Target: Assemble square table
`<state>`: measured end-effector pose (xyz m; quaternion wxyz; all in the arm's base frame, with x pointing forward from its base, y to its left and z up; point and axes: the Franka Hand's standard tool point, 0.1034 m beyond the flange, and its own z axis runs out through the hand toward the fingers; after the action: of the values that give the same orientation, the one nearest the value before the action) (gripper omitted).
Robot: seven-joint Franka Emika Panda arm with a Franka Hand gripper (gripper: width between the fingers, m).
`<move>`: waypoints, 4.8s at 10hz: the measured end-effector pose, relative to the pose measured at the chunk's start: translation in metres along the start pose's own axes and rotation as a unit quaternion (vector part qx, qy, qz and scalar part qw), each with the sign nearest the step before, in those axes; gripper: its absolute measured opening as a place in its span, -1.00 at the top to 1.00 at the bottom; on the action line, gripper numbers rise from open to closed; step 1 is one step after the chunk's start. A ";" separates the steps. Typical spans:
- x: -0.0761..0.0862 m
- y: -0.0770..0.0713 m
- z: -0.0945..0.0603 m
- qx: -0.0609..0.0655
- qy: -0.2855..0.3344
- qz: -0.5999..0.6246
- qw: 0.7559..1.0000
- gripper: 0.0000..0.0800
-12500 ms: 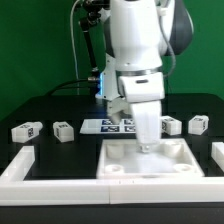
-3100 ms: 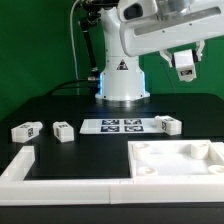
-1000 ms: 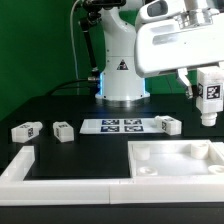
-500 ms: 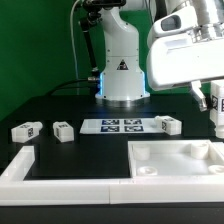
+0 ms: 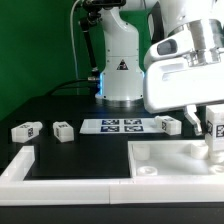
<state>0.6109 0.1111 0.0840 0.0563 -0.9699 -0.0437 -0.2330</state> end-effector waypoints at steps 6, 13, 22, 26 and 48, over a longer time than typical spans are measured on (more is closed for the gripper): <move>-0.004 0.003 0.018 0.000 -0.007 0.003 1.000 0.28; -0.007 -0.001 0.023 0.002 -0.007 0.001 1.000 -0.21; -0.003 0.003 0.014 0.003 -0.022 -0.005 1.000 -0.62; 0.010 0.014 0.003 0.009 -0.084 -0.010 0.996 -0.62; 0.018 0.006 0.015 -0.059 -0.201 0.517 0.830 0.26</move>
Offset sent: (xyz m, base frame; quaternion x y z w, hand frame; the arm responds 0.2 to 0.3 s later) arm 0.0122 -0.0042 -0.0088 0.0113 0.0066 0.0060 0.9999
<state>0.6340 0.1081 0.0788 0.1016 -0.8778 0.4673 0.0280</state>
